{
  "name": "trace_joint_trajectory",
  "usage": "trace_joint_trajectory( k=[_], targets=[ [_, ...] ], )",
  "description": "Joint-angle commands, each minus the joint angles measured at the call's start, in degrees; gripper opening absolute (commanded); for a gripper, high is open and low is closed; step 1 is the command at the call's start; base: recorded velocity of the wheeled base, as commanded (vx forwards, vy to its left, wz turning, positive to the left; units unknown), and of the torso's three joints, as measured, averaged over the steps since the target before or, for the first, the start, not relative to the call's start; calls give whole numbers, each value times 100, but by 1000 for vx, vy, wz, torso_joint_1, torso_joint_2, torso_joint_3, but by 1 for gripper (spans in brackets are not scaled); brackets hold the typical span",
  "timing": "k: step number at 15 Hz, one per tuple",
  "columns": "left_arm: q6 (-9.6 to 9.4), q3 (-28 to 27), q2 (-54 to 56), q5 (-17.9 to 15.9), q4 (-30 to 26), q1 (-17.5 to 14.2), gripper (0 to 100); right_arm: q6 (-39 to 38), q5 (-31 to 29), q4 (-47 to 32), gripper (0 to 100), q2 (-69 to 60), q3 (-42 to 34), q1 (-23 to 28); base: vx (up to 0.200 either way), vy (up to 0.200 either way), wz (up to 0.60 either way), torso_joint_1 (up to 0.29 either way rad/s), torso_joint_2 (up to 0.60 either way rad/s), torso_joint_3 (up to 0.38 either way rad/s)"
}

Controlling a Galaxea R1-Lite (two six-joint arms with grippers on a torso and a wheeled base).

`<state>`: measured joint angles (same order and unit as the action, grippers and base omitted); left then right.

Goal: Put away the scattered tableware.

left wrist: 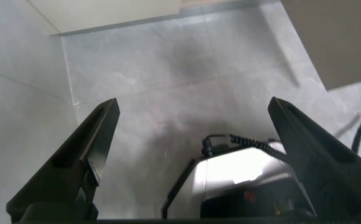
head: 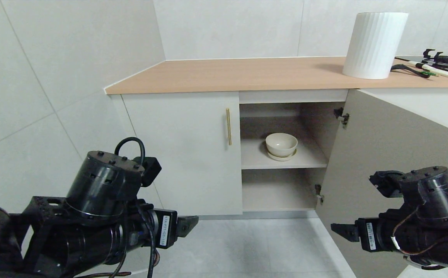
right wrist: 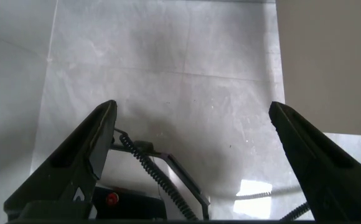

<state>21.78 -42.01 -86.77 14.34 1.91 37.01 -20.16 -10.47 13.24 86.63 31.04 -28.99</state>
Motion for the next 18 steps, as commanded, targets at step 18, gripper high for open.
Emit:
trace_joint_trajectory(
  k=[18],
  targets=[
    [1,0,-68,104,11,-1,100,118,-51,-2423,100,-32,596,95,0,-144,0,3,3,0]
  ],
)
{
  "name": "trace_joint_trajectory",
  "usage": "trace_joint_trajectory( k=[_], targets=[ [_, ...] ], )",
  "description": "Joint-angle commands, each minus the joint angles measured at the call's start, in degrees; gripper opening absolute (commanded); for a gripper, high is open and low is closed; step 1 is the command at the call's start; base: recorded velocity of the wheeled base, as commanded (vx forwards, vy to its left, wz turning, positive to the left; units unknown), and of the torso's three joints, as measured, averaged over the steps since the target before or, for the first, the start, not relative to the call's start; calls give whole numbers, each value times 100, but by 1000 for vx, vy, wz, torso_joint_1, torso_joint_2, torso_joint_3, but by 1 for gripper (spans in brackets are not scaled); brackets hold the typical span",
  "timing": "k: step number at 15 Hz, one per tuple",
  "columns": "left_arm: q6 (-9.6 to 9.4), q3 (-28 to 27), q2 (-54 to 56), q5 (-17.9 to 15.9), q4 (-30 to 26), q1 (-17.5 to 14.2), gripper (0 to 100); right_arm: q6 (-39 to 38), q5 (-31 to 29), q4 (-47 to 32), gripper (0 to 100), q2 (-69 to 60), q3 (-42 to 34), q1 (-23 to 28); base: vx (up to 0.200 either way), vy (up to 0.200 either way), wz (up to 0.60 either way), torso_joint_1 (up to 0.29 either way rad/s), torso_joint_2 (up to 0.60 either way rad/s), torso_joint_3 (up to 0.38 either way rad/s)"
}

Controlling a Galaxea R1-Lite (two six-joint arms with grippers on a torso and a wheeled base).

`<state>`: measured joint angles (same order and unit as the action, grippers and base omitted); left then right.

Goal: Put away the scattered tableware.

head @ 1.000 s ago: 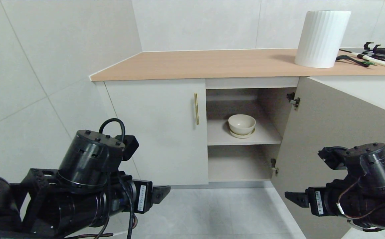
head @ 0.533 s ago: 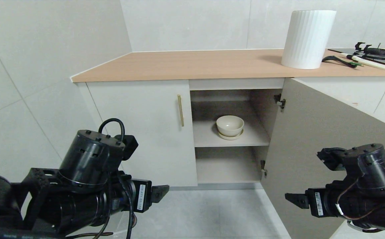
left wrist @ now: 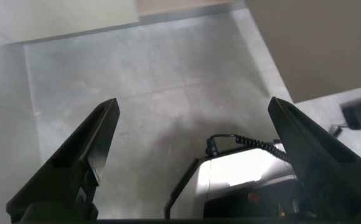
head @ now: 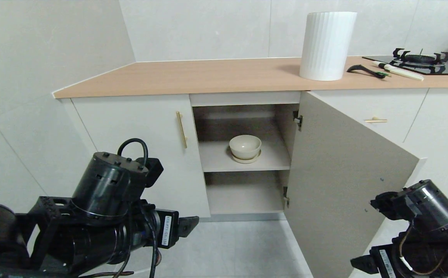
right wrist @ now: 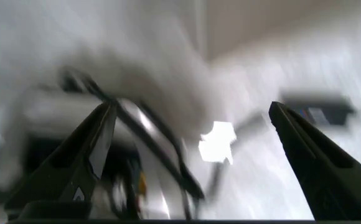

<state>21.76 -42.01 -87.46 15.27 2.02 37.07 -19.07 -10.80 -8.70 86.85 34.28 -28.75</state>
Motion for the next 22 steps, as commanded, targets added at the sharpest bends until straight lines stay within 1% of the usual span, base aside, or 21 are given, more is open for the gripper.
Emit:
trace_joint_trajectory(
  k=[1,2,3,4,7,8,9,10,11,12,14,17,18,19,20,22],
  targets=[
    [4,0,9,11,0,-7,100,35,-36,-492,100,-115,369,159,0,0,0,0,0,0],
    [4,0,9,11,0,-7,100,114,-89,-1072,100,-186,641,422,0,0,0,0,0,0],
    [4,0,9,11,0,-7,100,254,-238,-1415,100,-177,826,774,0,0,0,0,0,0],
    [4,0,18,11,0,-7,100,386,-370,-1459,100,-186,940,1178,0,0,0,0,0,0],
    [4,0,0,11,0,-7,100,869,-326,-1450,100,-361,1230,2294,0,0,0,0,0,0],
    [4,-9,-8,11,0,-7,100,1036,-159,-1494,100,-511,1248,2365,0,0,0,0,0,0],
    [4,-9,-17,11,0,-7,100,1239,148,-1626,100,-687,1213,2356,0,0,0,0,0,0],
    [4,-9,-17,11,0,-7,100,1634,412,-2092,100,-827,1195,2330,0,0,0,0,0,0],
    [4,-9,-8,11,0,-7,100,1845,438,-2267,100,-836,1221,2330,0,0,0,0,0,0],
    [4,-18,0,11,0,-7,100,1836,430,-2241,100,-818,1221,2347,0,0,0,0,0,0],
    [4,-18,18,11,0,-7,100,1828,421,-2065,100,-757,1336,2778,0,0,0,0,0,0],
    [4,-18,44,11,0,-7,100,1784,430,-1837,100,-660,1555,3182,0,0,0,0,0,0],
    [4,-18,53,11,0,-7,100,1634,430,-1450,100,-520,1547,3358,0,0,0,0,0,0],
    [4,-18,62,11,0,-7,100,1476,430,-1230,100,-423,1555,3393,0,0,0,0,0,0],
    [4,-18,53,11,0,-7,100,1010,430,-773,100,-133,1555,3402,0,0,0,0,0,0],
    [4,-18,62,11,17,-7,100,509,430,-211,100,263,1555,3393,0,0,0,0,0,0]
  ],
)
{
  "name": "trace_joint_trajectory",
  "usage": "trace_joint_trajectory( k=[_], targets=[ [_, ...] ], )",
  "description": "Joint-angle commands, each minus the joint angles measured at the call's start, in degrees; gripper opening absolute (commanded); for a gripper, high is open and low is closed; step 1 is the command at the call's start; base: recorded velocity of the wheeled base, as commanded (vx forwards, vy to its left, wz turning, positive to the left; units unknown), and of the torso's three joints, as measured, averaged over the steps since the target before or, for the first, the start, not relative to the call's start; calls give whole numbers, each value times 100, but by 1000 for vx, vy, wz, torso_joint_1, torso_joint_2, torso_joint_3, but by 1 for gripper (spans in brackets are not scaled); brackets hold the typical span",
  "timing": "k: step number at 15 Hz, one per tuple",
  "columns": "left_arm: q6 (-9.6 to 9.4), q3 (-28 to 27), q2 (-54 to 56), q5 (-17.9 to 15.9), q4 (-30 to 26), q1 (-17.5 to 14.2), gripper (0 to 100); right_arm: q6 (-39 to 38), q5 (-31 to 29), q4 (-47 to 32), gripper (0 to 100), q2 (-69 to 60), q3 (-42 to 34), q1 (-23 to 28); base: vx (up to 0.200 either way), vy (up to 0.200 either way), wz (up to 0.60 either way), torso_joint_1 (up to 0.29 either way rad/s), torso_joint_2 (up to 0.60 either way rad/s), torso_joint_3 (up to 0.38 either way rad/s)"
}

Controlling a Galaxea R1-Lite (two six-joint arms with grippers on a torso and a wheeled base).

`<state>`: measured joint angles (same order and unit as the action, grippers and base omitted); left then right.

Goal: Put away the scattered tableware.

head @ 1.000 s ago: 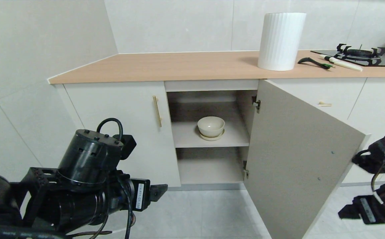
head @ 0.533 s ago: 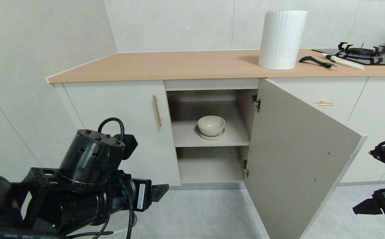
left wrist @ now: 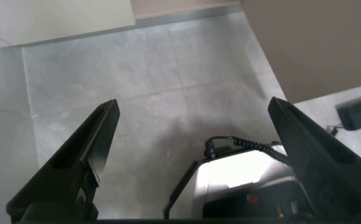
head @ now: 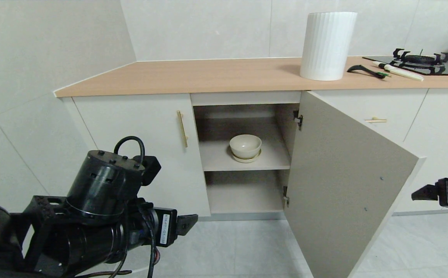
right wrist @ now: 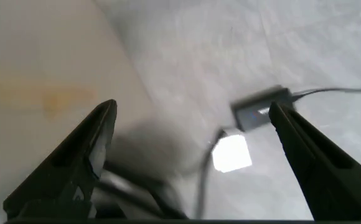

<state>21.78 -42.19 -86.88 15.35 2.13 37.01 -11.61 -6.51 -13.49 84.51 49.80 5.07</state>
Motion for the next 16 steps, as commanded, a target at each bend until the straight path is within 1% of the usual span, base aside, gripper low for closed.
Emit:
trace_joint_trajectory(
  k=[1,4,6,8,10,13,14,15,16],
  targets=[
    [1,0,5,3,24,-1,100,-439,1,506,100,655,-5,11,0,0,0,0,0,0],
    [1,0,5,3,42,-1,100,-764,36,699,100,831,-23,-200,0,0,0,0,0,0],
    [1,0,5,3,50,-1,100,-958,45,699,100,831,-67,-490,0,0,0,0,0,0],
    [1,0,22,3,103,-18,100,-1063,88,699,100,787,-155,-894,0,0,0,0,0,0],
    [10,-17,31,47,103,-36,100,-1213,273,690,100,664,-163,-1263,0,0,0,0,0,0],
    [19,-35,101,74,182,-71,100,-1248,335,699,100,611,-172,-1869,0,0,0,0,0,0],
    [10,-35,136,65,217,-106,100,-1230,343,725,100,664,-102,-2177,0,0,0,0,0,0],
    [1,-35,172,65,226,-177,100,-1204,343,884,100,875,-5,-2476,0,0,0,0,0,0],
    [-8,-44,180,74,226,-238,100,-1186,343,1121,100,1103,109,-2652,0,0,0,0,0,0]
  ],
)
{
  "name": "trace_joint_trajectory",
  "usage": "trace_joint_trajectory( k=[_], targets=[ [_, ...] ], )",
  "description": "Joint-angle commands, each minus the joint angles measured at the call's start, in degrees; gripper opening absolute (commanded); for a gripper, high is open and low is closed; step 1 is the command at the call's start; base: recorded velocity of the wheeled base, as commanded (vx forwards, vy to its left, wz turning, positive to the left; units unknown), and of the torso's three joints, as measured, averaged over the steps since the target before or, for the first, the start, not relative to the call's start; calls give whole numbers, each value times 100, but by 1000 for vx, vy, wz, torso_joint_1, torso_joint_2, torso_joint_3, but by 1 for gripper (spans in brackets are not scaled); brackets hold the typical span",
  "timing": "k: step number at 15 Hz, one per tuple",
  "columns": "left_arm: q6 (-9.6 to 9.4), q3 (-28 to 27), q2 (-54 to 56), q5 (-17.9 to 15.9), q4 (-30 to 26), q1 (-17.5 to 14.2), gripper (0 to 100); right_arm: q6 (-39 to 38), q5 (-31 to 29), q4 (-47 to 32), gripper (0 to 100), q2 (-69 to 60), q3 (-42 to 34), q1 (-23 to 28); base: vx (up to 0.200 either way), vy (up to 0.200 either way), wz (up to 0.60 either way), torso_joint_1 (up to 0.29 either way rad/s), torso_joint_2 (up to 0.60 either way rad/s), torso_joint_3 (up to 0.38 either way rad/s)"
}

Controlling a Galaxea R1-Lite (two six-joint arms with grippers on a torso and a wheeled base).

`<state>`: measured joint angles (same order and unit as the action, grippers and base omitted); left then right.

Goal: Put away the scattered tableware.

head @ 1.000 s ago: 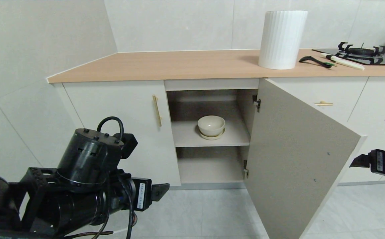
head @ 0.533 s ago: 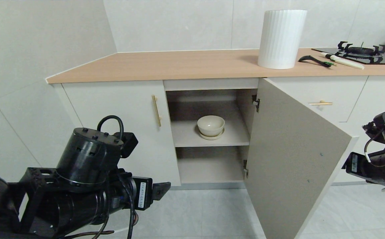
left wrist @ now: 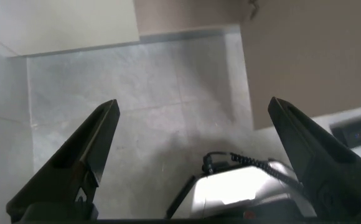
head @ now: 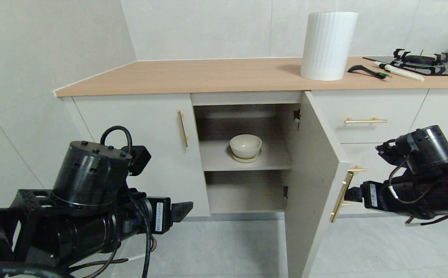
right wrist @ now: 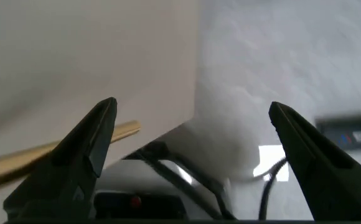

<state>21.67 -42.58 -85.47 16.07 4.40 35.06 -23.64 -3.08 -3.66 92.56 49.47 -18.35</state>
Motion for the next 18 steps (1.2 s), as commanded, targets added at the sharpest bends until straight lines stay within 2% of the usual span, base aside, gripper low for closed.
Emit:
trace_joint_trajectory(
  k=[1,4,5,7,12,15,18],
  targets=[
    [-14,-48,39,19,-1,-131,100,61,-8,357,100,605,300,-450,0,0,0,0,0,0],
    [-102,-119,48,54,-1,-351,100,210,-8,577,100,1291,827,-582,0,0,0,0,0,0],
    [-278,-119,92,98,-1,-500,100,210,-8,603,100,1598,1188,-679,0,0,0,0,0,0],
    [-445,-128,197,177,-1,-597,100,219,-8,621,100,1976,1671,-758,0,0,0,0,0,0],
    [-454,-180,206,371,-1,-597,100,175,-8,621,100,2477,2497,-828,0,0,0,0,0,0],
    [-454,-198,162,573,-1,-597,100,166,-26,726,100,2662,2585,-872,0,0,0,0,0,0],
    [-612,-198,162,854,-9,-606,100,61,-43,1007,100,2855,2612,-934,0,0,0,0,0,0]
  ],
)
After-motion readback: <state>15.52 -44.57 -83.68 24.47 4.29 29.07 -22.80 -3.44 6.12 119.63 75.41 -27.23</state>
